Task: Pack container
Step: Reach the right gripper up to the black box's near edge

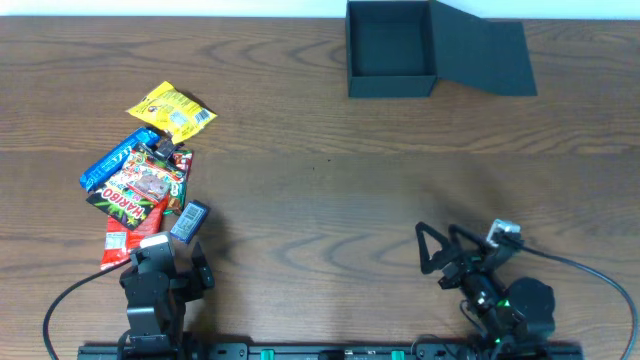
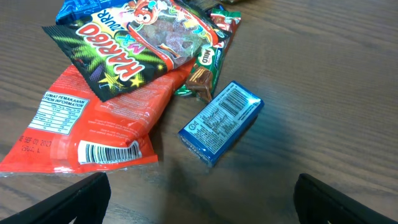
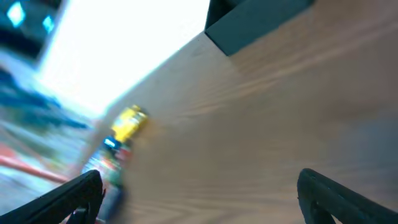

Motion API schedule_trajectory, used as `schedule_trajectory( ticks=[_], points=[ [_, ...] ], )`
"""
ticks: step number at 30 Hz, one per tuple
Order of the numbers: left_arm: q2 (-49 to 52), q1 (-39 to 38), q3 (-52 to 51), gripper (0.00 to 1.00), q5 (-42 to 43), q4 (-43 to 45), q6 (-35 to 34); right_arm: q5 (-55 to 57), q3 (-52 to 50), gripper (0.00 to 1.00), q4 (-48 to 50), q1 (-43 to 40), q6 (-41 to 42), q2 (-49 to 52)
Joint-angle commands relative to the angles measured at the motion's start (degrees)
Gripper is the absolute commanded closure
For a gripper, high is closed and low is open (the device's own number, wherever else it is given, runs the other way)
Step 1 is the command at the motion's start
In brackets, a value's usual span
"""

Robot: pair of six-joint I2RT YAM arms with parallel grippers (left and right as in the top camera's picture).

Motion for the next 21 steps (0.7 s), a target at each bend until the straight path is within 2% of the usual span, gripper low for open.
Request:
schedule_trajectory(
  ticks=[1, 5, 11, 15, 21],
  points=[
    [-0.35, 0.28, -0.68, 0.05, -0.35, -0.22, 0.61, -1.16, -0.13, 0.01, 4.39, -0.55, 16.48, -0.42],
    [-0.35, 0.28, -0.68, 0.05, -0.35, -0.22, 0.61, -3.32, 0.26, 0.01, 11.17, -0.55, 15.17, 2.23],
    [-0.35, 0.28, -0.68, 0.05, -0.35, -0.22, 0.61, -3.02, 7.91, 0.01, 11.65, -0.55, 10.10, 19.45],
    [-0.35, 0.28, -0.68, 0.05, -0.35, -0.22, 0.61, -2.19, 21.59, 0.01, 9.94, -0.48, 5.44, 38.66],
    [-0.35, 0.28, -0.68, 0.05, -0.35, -0.22, 0.61, -0.81, 46.01, 0.01, -2.78, 0.44, 2.10, 66.60]
  ],
)
